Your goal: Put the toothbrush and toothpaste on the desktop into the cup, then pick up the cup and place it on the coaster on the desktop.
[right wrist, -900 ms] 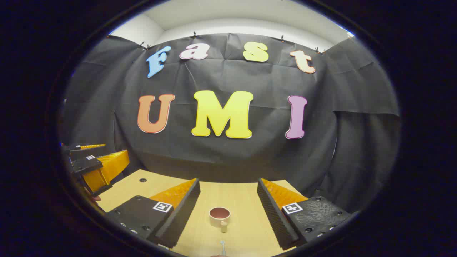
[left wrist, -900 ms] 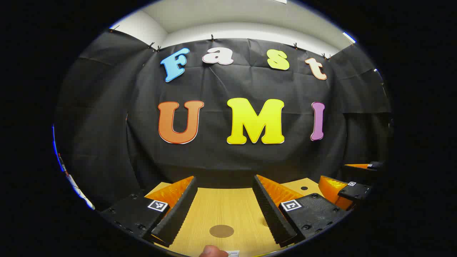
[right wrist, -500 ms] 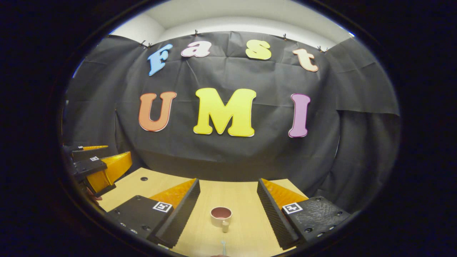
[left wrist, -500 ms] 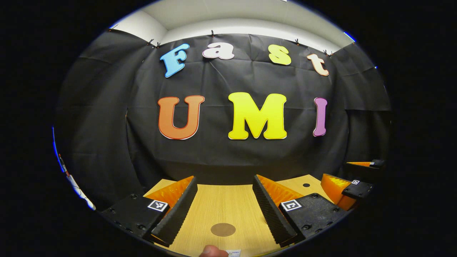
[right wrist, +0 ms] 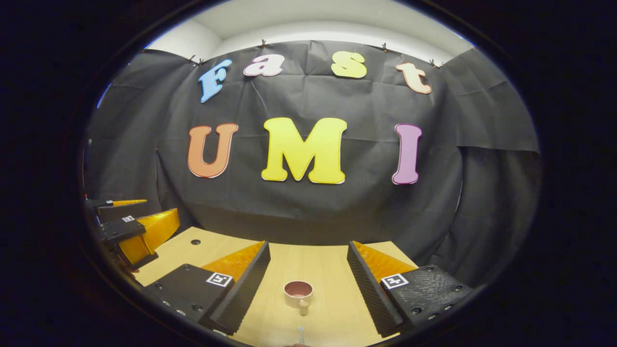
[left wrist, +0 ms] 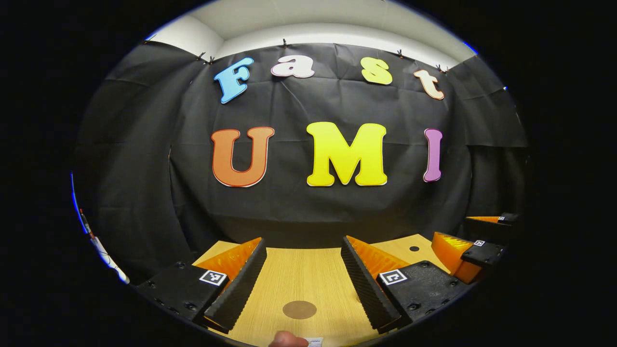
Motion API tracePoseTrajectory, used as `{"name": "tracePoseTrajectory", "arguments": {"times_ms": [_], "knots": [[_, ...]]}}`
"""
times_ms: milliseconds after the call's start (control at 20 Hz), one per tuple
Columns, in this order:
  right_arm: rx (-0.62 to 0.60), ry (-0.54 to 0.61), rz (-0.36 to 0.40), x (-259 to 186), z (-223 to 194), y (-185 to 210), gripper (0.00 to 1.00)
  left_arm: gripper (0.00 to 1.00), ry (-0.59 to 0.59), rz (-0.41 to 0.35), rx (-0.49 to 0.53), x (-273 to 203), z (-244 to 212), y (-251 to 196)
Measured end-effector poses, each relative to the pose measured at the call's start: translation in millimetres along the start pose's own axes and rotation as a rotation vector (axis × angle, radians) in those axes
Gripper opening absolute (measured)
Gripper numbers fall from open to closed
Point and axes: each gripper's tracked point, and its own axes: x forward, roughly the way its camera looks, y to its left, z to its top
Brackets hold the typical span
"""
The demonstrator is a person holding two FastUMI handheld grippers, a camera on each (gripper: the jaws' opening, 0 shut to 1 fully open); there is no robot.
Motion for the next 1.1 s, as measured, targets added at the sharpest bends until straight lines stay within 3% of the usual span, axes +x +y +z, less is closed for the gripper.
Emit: {"name": "tracePoseTrajectory", "arguments": {"times_ms": [300,600,850,950,1100], "knots": [[-0.024,0.072,0.032,3.2,-21.8,0.1,0.95,0.99,0.054,-0.004,-0.002,-0.2,-18.2,-6.9],[-0.022,0.28,0.084,1.2,-85.3,-0.7,0.95,0.99,0.242,-0.014,0.011,-12.6,-85.2,-6.3],[0.004,0.591,0.156,-18.4,-174.1,0.0,0.95,0.99,0.559,-0.067,-0.024,-42.3,-175.8,-10.2],[0.025,0.761,0.183,-35.0,-215.1,2.2,0.96,1.0,0.771,-0.13,-0.083,-81.6,-223.2,-22.5],[0.056,1.031,0.185,-67.3,-271.3,1.1,0.95,1.0,0.995,-0.135,-0.114,-123.2,-270.8,-20.0]]}}
